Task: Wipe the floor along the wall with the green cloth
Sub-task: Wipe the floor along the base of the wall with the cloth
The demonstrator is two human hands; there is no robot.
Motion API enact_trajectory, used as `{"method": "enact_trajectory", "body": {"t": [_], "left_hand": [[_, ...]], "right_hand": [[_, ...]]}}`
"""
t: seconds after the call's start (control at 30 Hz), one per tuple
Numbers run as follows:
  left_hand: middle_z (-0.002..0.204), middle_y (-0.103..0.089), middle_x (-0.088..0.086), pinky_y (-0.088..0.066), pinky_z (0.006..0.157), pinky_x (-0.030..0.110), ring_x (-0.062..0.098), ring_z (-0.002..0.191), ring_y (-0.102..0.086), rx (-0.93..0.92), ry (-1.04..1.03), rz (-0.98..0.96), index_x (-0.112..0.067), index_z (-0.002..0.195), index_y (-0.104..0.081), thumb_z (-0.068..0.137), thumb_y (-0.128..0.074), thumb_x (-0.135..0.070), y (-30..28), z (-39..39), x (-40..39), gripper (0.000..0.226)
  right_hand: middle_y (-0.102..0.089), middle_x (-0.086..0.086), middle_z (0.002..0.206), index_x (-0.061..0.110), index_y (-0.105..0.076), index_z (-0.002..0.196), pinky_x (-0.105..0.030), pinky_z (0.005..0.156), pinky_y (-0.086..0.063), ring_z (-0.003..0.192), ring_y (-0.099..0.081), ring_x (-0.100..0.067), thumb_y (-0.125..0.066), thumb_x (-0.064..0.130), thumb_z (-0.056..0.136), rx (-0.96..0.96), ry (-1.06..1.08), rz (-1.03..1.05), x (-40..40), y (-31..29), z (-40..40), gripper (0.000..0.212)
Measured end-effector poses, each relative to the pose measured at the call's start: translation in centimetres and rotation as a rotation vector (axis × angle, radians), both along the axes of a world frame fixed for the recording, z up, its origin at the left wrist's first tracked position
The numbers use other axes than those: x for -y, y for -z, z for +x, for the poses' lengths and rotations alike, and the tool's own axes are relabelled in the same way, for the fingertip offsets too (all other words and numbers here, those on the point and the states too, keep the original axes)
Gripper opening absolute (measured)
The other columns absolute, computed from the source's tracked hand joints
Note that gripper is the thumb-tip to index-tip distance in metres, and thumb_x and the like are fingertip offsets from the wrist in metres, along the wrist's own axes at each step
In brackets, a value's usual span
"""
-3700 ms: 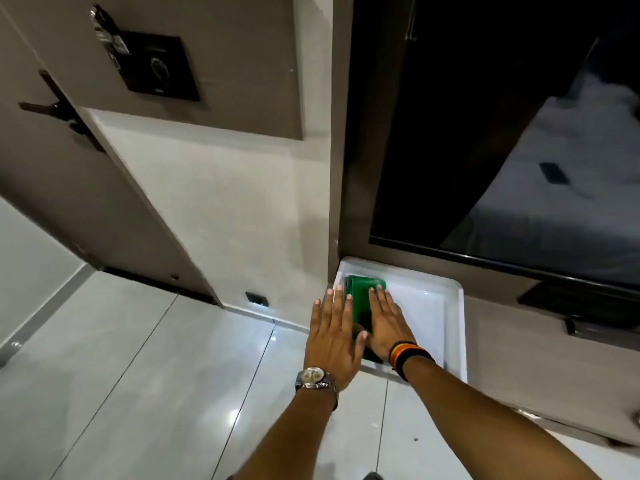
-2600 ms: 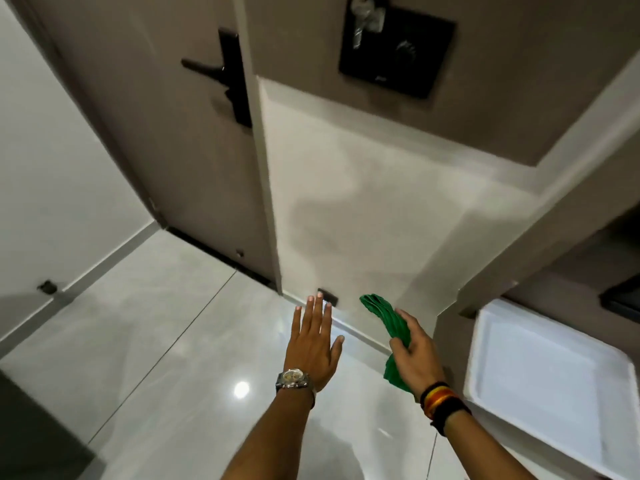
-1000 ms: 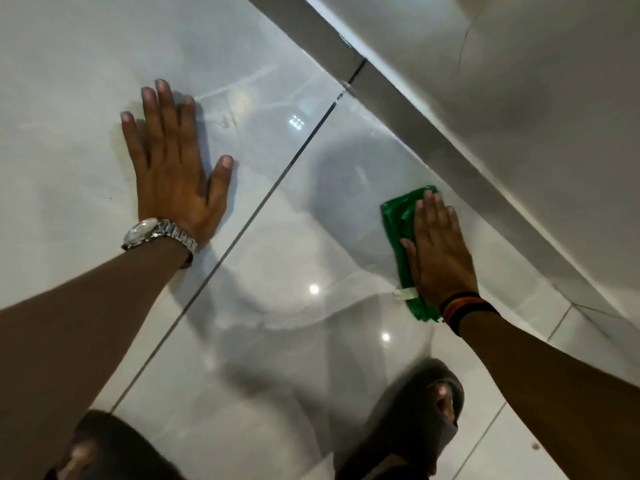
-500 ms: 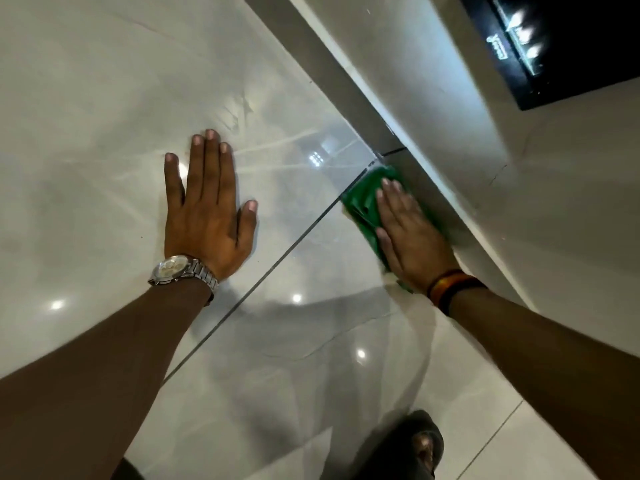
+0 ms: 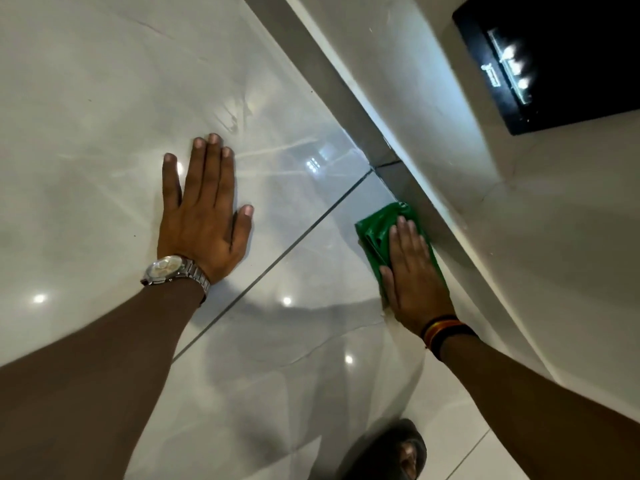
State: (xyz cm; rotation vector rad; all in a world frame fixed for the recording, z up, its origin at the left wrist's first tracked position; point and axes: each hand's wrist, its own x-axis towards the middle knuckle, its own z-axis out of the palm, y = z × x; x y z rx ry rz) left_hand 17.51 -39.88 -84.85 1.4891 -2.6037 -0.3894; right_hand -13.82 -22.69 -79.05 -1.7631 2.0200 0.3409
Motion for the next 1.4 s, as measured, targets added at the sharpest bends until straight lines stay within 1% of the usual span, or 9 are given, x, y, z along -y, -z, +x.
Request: {"method": "enact_trajectory", "body": {"t": [0.13,0.27,0.37,0.5,0.7,0.97,1.1,1.23,1.4], "left_hand": [[0.181,-0.009,0.022,-0.002,0.137,0.064,0.036,0.170,-0.006,-0.014,0.003,-0.003,0.000,0.171,-0.011,0.107,-0.032,-0.040,0.0,0.0,0.0,0.078],[0.182,-0.008,0.021,0.000,0.137,0.061,0.035,0.171,-0.005,-0.012,-0.001,0.021,-0.001,0.171,-0.010,0.106,-0.032,-0.040,-0.3,0.0,0.1,0.079],[0.182,-0.008,0.020,0.001,0.137,0.060,0.035,0.171,-0.004,0.009,-0.005,0.011,-0.002,0.172,-0.010,0.105,-0.033,-0.040,-0.1,0.1,0.2,0.080],[0.182,-0.009,0.020,0.001,0.137,0.060,0.034,0.171,-0.006,0.008,-0.011,0.020,-0.002,0.172,-0.011,0.104,-0.034,-0.040,-0.3,-0.1,0.2,0.081],[0.182,-0.009,0.019,0.006,0.138,0.056,0.034,0.171,-0.005,0.008,-0.002,-0.009,-0.003,0.172,-0.009,0.106,-0.031,-0.039,0.0,0.0,0.1,0.079],[0.182,-0.010,0.018,0.000,0.138,0.060,0.034,0.171,-0.007,0.006,-0.006,-0.008,-0.004,0.172,-0.011,0.105,-0.033,-0.039,0.3,0.0,0.2,0.079],[0.182,-0.014,0.018,-0.002,0.138,0.059,0.032,0.171,-0.009,-0.001,-0.018,-0.014,-0.003,0.171,-0.016,0.104,-0.036,-0.039,0.3,0.0,0.1,0.078],[0.182,-0.015,0.018,-0.007,0.137,0.062,0.033,0.170,-0.011,0.013,-0.017,0.000,-0.003,0.171,-0.016,0.104,-0.036,-0.038,0.0,-0.1,0.2,0.078],[0.181,-0.017,0.018,-0.011,0.136,0.064,0.034,0.170,-0.014,-0.026,-0.030,-0.017,-0.001,0.171,-0.018,0.106,-0.036,-0.036,-0.1,0.0,0.0,0.076]], "right_hand": [[-0.003,-0.016,0.169,0.003,-0.008,0.161,-0.047,0.127,-0.008,0.157,0.001,-0.029,-0.030,0.031,0.105,0.068,-0.090,-0.019,5.9,0.6,1.2,0.066],[-0.003,-0.014,0.169,0.005,-0.006,0.161,-0.039,0.127,0.001,0.157,-0.001,-0.028,-0.032,0.032,0.106,0.102,-0.069,-0.115,12.4,0.8,4.7,0.066],[-0.007,-0.013,0.170,0.005,-0.011,0.161,-0.040,0.128,0.000,0.157,-0.004,-0.027,-0.033,0.029,0.106,0.140,-0.068,-0.191,15.0,1.3,6.4,0.064],[-0.007,-0.010,0.170,0.007,-0.012,0.161,-0.043,0.128,-0.005,0.157,-0.002,-0.024,-0.034,0.028,0.106,0.152,0.003,-0.213,12.5,1.6,6.3,0.063],[-0.006,-0.011,0.169,0.006,-0.012,0.161,-0.048,0.126,-0.016,0.157,-0.001,-0.027,-0.030,0.030,0.106,0.072,-0.016,-0.023,4.4,-0.3,4.8,0.063],[-0.006,-0.013,0.170,0.008,-0.010,0.161,-0.043,0.128,-0.001,0.157,-0.002,-0.027,-0.031,0.024,0.105,0.148,-0.028,-0.203,22.1,1.6,10.6,0.062],[-0.008,-0.011,0.170,0.009,-0.013,0.161,-0.041,0.127,0.000,0.157,-0.004,-0.025,-0.032,0.022,0.104,0.192,0.017,-0.255,26.3,1.4,13.3,0.061],[-0.008,-0.008,0.170,0.011,-0.013,0.161,-0.042,0.128,-0.005,0.157,-0.003,-0.023,-0.035,0.025,0.106,0.227,-0.024,-0.237,21.4,1.1,10.6,0.061],[-0.009,-0.008,0.170,0.008,-0.017,0.161,-0.048,0.127,-0.013,0.157,-0.002,-0.023,-0.037,0.022,0.106,0.140,-0.056,-0.140,12.2,0.1,6.8,0.060]]}}
